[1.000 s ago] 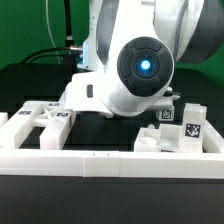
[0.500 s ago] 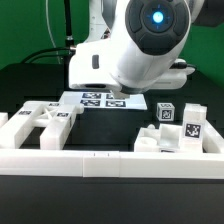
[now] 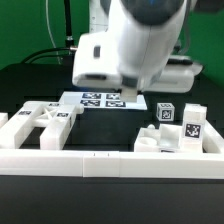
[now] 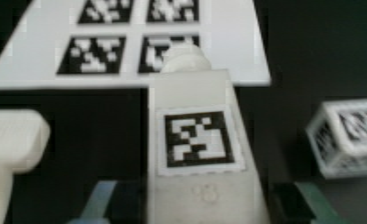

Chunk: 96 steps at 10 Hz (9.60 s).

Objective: Assemble chair

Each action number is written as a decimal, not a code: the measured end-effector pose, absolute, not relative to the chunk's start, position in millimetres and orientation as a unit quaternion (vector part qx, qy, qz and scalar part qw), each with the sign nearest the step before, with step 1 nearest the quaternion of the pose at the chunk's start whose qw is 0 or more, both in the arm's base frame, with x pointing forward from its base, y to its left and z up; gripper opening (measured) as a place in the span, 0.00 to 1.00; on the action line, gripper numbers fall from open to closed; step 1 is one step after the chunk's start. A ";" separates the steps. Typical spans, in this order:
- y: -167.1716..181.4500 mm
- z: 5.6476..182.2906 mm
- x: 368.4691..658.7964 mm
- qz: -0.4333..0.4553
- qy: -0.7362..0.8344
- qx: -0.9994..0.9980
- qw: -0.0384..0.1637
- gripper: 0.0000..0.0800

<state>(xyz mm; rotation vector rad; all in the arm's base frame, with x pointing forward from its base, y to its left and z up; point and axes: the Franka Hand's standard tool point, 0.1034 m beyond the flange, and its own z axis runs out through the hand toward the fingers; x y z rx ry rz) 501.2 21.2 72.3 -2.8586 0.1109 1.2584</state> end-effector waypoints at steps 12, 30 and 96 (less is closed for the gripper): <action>27.2 102.8 552.9 0.001 0.058 -0.998 0.015 0.36; 35.4 117.5 628.1 -0.230 0.040 -0.972 0.012 0.36; 34.2 86.5 622.2 0.022 0.086 -0.993 0.079 0.36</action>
Offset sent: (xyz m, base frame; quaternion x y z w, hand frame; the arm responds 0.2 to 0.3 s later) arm 0.0000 0.0000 0.0000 0.0000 0.1938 0.0000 0.9810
